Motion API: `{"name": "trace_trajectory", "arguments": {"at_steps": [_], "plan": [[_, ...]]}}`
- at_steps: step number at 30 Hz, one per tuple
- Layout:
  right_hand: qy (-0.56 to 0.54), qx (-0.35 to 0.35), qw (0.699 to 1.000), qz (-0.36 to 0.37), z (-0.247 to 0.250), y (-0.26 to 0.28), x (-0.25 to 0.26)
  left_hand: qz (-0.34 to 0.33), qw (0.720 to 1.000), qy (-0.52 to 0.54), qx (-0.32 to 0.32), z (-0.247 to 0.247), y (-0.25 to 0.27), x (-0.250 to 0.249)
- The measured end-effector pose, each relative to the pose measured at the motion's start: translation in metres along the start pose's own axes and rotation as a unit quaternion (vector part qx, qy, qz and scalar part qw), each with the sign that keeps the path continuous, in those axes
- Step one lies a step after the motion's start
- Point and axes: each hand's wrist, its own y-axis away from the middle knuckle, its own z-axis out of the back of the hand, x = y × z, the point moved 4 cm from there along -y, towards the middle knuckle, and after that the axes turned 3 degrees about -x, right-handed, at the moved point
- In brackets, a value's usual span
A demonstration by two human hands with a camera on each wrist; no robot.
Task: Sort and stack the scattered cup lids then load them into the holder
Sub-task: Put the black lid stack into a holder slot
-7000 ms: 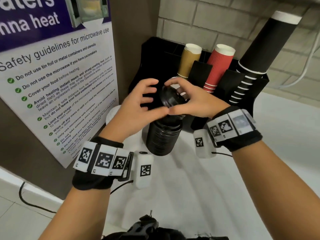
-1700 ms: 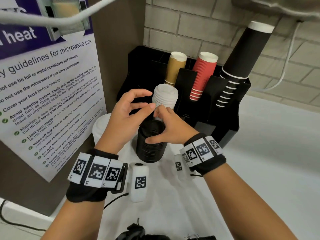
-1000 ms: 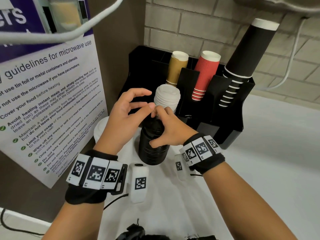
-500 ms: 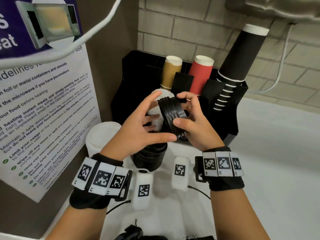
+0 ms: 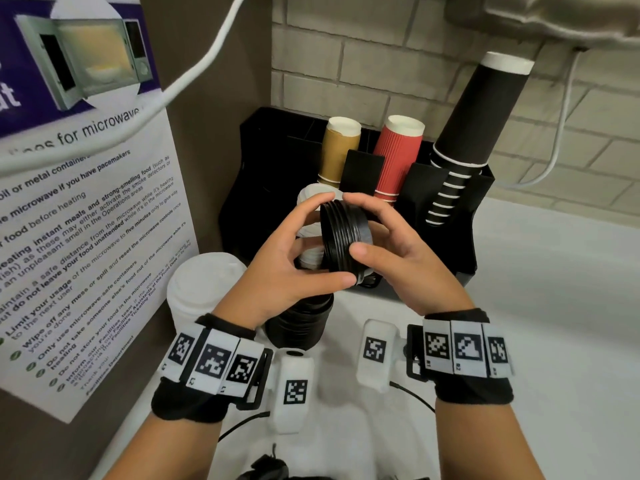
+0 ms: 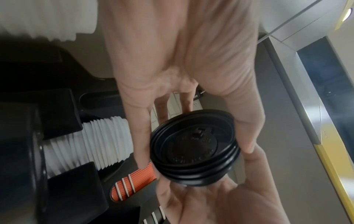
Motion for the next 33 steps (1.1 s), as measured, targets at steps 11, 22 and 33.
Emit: {"name": "trace_trajectory", "arguments": {"at_steps": [11,22,33], "plan": [[0.036,-0.022,0.999,0.013,0.010,-0.002,0.003,-0.015,0.999,-0.046,-0.007,0.000,-0.010,0.001],[0.072,-0.055,0.995,0.042,0.006,-0.003,-0.005,0.018,0.999,-0.042,-0.018,0.003,-0.009,0.016],[0.324,-0.191,0.927,-0.004,0.069,-0.044,-0.032,0.022,0.991,-0.049,-0.124,0.021,-0.007,0.009]]}}
